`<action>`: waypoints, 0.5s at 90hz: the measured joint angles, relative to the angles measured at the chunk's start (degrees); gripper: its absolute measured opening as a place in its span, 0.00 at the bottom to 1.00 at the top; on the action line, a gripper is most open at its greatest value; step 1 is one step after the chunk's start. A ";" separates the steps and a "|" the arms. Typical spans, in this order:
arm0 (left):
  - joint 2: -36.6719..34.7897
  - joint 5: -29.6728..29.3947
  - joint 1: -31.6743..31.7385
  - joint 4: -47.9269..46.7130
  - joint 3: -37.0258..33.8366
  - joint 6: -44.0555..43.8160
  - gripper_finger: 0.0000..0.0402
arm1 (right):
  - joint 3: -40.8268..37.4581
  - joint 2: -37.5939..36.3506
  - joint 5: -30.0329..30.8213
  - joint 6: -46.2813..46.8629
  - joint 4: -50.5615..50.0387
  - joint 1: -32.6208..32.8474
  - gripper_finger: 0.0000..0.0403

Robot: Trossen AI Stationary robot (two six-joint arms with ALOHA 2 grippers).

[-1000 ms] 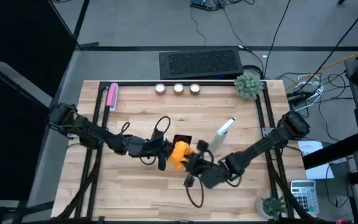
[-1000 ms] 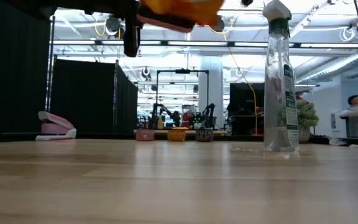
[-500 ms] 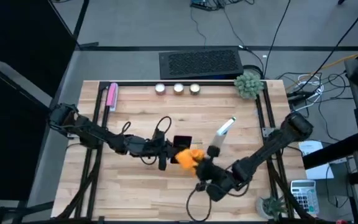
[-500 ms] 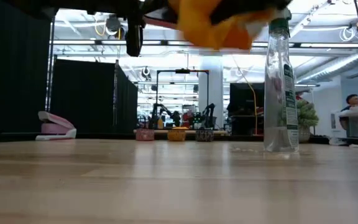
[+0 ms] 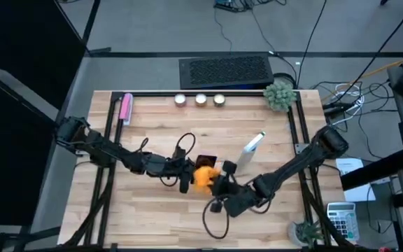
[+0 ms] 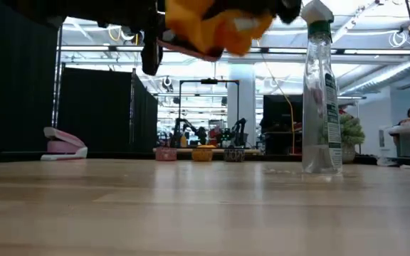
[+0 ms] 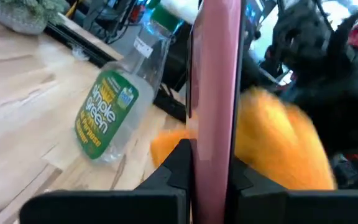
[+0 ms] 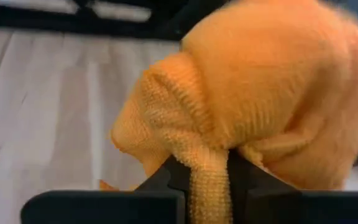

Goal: Apply microfiber cloth
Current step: Wipe the front side of the pink cellphone using the orange microfiber cloth

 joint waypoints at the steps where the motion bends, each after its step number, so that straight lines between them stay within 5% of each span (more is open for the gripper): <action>1: 0.00 0.00 0.00 0.17 0.01 0.03 0.03 | 0.00 0.00 -0.03 0.38 -0.64 0.24 0.06; 19: -0.26 0.82 -0.06 1.26 0.33 -0.42 0.03 | -0.15 -5.32 0.48 7.32 -12.73 4.14 0.06; 29: -0.27 1.66 -0.11 1.25 0.35 -0.21 0.03 | -0.17 -10.52 6.49 8.91 -13.54 6.17 0.06; 45: -0.26 2.12 -0.11 0.93 0.35 -0.14 0.03 | -0.09 -14.50 14.96 -7.63 -0.38 4.72 0.06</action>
